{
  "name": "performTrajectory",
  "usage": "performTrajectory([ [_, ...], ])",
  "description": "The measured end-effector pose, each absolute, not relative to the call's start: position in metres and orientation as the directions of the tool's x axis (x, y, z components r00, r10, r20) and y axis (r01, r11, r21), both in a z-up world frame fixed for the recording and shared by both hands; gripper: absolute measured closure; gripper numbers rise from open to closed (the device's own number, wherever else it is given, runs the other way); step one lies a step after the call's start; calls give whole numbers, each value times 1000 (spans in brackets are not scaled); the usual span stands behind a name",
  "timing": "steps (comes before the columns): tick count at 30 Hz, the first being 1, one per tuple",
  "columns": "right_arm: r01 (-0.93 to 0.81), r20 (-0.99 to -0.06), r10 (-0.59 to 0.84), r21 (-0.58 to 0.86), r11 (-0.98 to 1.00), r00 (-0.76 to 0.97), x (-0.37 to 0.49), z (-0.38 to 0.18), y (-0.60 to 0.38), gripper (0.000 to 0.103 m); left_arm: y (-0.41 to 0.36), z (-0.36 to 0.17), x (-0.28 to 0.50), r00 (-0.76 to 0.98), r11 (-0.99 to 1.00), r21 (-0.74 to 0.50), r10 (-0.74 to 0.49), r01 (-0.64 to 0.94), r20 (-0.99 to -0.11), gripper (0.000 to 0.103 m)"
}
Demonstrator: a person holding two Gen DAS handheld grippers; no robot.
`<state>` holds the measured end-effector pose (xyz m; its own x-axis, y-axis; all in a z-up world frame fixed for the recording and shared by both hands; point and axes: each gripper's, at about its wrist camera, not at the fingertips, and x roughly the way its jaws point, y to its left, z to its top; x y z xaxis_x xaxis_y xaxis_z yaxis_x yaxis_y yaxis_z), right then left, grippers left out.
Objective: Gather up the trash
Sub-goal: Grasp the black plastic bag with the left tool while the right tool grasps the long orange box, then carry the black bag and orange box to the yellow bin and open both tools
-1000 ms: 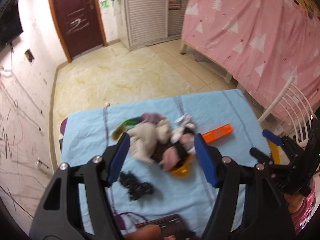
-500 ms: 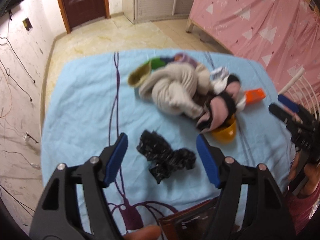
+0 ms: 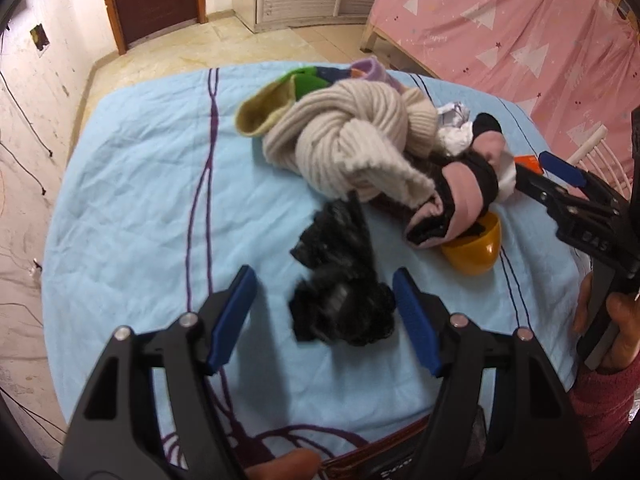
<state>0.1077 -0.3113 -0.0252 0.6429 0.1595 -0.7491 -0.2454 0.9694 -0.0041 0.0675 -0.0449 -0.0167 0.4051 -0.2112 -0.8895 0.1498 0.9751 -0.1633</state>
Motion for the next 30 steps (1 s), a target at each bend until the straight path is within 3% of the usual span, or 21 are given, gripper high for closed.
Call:
performTrajectory([
  [3,-247,-747,129,-48,968,652,108,-26,-310,16,-46,-19,65,430,981,-122,-175,149,-886,42],
  [7,-243,-767,120,-48,969,630,114,-36,-313,14,-49,-19,62,449,984,-91,-151,153,-881,59],
  [10,-250,-779,130,-34,968,613,121,-44,-313,14,-48,-18,61,455,985,-83,-145,152,-879,65],
  [22,-227,-777,188,59,972,601,127,-47,-332,18,-50,-7,61,483,990,-44,-103,132,-870,67],
  [30,-228,-702,235,105,968,672,99,-14,-352,18,-51,27,53,541,993,-15,-77,118,-837,67],
])
